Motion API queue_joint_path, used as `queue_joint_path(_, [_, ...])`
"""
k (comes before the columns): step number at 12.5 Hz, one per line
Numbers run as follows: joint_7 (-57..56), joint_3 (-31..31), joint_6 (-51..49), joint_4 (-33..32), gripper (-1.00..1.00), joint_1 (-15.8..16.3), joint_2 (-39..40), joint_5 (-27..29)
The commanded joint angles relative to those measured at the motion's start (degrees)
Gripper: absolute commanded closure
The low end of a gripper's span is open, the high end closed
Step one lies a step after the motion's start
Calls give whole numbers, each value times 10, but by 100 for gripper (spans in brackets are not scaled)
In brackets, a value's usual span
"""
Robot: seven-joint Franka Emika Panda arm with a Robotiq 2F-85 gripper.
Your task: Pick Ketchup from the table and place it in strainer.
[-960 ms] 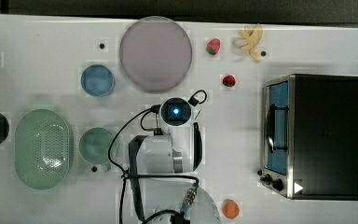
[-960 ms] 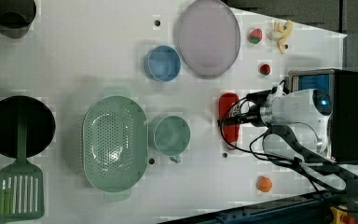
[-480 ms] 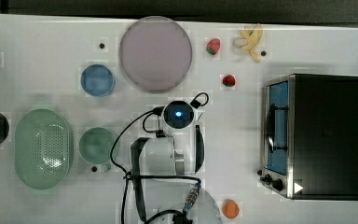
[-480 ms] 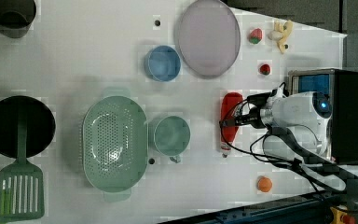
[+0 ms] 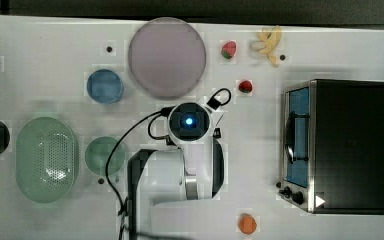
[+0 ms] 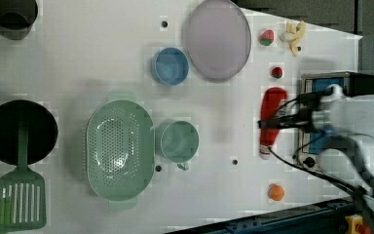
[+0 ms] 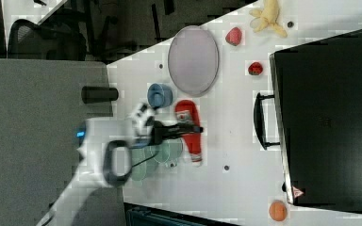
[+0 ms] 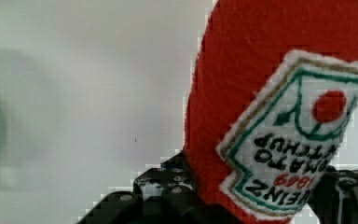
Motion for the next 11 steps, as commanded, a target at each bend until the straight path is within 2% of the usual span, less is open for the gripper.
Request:
queue_joint_path(1, [8,33,-104,54,-26,18,-72,26])
queue_joint_path(4, [36,81,-161,100,-26,36,-94,82])
queue_joint_path(6, [106,122,-163,116,-26,50,-88,106])
queue_joint_path(9, [274,187,-151,123,-26,70,-64,108])
queue_joint_path(11, [344,231,-110,124,-26,80,-26,108])
